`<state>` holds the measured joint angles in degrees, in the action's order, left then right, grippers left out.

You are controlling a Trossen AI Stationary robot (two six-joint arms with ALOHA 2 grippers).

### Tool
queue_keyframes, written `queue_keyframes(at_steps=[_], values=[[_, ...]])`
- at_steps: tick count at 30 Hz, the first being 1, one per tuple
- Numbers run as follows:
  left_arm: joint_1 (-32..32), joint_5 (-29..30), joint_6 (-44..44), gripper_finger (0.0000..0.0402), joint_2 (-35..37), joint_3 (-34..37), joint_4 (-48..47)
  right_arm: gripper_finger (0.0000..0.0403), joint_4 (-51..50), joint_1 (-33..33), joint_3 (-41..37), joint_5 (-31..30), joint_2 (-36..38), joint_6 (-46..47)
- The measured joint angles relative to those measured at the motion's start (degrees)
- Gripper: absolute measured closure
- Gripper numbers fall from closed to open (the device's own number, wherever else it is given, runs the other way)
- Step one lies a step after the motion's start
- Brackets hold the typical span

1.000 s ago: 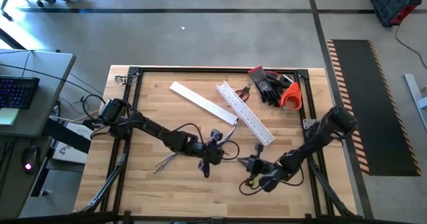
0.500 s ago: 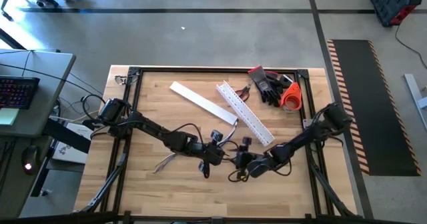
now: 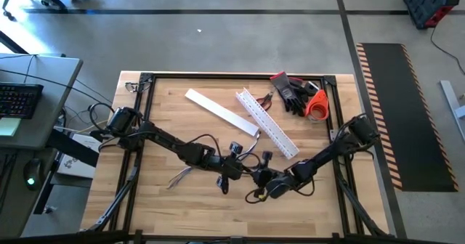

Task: Ziptie cables
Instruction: Wrap the colored cables with the black zip tie

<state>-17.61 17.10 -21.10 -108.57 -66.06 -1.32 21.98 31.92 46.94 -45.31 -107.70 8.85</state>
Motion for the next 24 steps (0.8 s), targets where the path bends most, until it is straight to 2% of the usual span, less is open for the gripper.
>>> queue_keyframes(at_steps=[6, 13, 20, 22, 24], values=[[-0.03, 0.80, 0.02, 0.0401, 0.02, -0.11, -1.43, 0.0402, -1.41, 2.30, 0.04, -3.22, 0.00, 2.35], [0.02, 4.78, 0.06, 0.0401, 0.02, -0.08, -5.79, 0.0402, -17.11, 7.81, 0.13, -5.33, -0.01, 21.51], [0.13, 6.06, 0.06, 0.0401, 0.02, -0.07, -6.70, 0.0402, -26.99, 12.64, 0.07, -7.50, -0.02, 38.10], [0.12, 5.86, 0.04, 0.0401, 0.02, -0.07, -6.06, 0.0403, -25.90, 12.79, 0.07, -9.15, -0.02, 37.73], [0.11, 5.71, 0.07, 0.0401, 0.02, -0.07, -5.66, 0.0401, -21.76, 12.16, 0.07, -10.32, -0.02, 31.48]])
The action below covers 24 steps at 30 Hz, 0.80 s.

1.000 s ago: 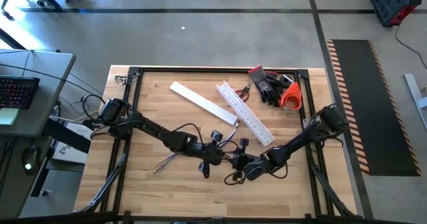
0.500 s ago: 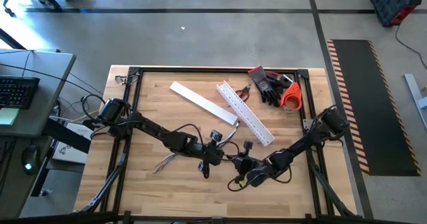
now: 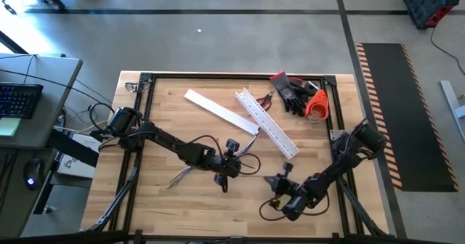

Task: Ziptie cables
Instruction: Wrap the colored cables with the black zip tie

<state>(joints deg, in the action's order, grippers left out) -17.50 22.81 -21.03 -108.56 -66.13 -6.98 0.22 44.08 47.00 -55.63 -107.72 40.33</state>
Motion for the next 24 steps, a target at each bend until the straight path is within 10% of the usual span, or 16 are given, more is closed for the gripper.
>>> queue_keyframes(at_steps=[9, 16, 24], values=[[0.02, -0.55, 0.65, 0.0401, -0.02, 0.02, 0.70, 0.0295, 24.17, -7.60, 0.00, 1.69, 0.00, -37.76], [0.01, -1.25, 1.42, 0.0401, -0.04, 0.02, 0.83, 0.0248, 20.09, -14.01, 0.00, 10.75, 0.00, -34.45], [0.00, -1.25, 1.50, 0.0401, -0.06, 0.02, 0.89, 0.0306, 19.92, -14.58, 0.00, 10.91, 0.00, -34.19]])
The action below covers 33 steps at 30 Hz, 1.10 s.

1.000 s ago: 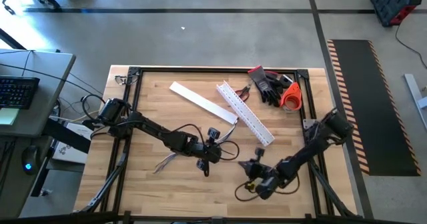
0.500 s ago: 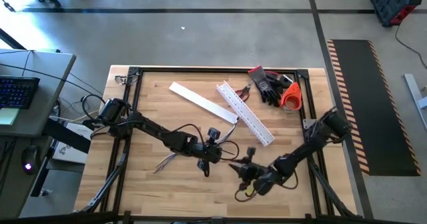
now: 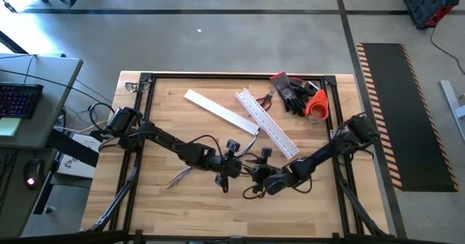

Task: Ziptie cables
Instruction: Wrap the colored cables with the black zip tie

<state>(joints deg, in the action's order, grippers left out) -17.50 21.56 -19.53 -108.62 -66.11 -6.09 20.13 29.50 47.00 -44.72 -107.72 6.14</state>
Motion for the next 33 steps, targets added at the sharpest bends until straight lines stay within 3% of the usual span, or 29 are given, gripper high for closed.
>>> queue_keyframes(at_steps=[7, 12, 16, 25, 33], values=[[0.02, -0.04, 1.07, 0.0401, -0.02, 0.00, 0.46, 0.0388, 0.01, 0.00, 0.00, -0.13, 0.00, -0.14], [0.02, 0.41, 1.46, 0.0401, -0.02, 0.02, 0.34, 0.0400, -2.34, 0.51, 0.03, -1.80, 0.00, 5.92], [0.02, 1.63, 1.46, 0.0401, -0.07, 0.04, -1.57, 0.0401, -11.69, 3.81, 0.07, -3.56, 0.00, 17.95], [0.68, 2.58, 3.23, 0.0401, -0.07, 0.04, -3.86, 0.0402, -39.65, 17.51, 0.00, -9.91, -0.02, 56.67], [1.51, 1.31, 2.99, 0.0401, -0.07, 0.04, -4.91, 0.0402, -52.07, 24.99, 0.00, -6.27, 0.22, 74.86]])
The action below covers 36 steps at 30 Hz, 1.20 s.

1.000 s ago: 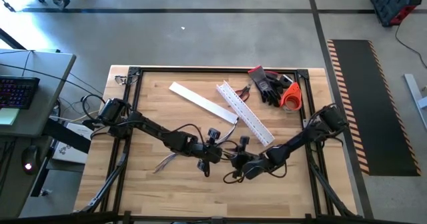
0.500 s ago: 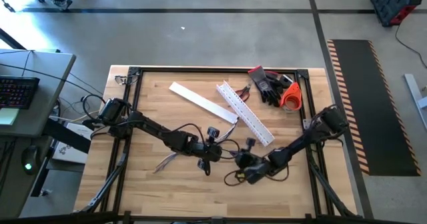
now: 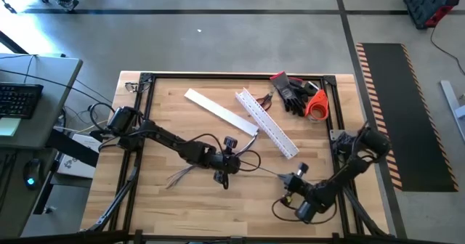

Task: Ziptie cables
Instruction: Wrap the colored cables with the black zip tie

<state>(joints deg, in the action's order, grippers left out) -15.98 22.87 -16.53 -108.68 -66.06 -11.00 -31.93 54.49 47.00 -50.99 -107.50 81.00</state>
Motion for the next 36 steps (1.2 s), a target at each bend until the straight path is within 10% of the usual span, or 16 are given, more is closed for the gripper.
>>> queue_keyframes(at_steps=[9, 18, 26, 36], values=[[0.29, -0.58, -0.01, 0.0401, 0.00, 0.00, 0.35, 0.0400, -13.56, 1.05, 8.24, 4.97, 2.20, -4.02], [0.28, -1.58, 0.44, 0.0401, 0.00, 0.00, 1.39, 0.0298, -1.48, -6.39, 14.60, -14.61, 3.03, -34.39], [0.28, -2.40, 0.50, 0.0401, 0.00, 0.00, 1.89, 0.0214, 35.17, -22.24, 3.30, 3.62, 2.04, -59.67], [0.26, -2.86, 0.62, 0.0401, 0.00, 0.00, 4.56, 0.0266, 50.42, -28.08, -0.11, 13.42, 1.16, -72.27]])
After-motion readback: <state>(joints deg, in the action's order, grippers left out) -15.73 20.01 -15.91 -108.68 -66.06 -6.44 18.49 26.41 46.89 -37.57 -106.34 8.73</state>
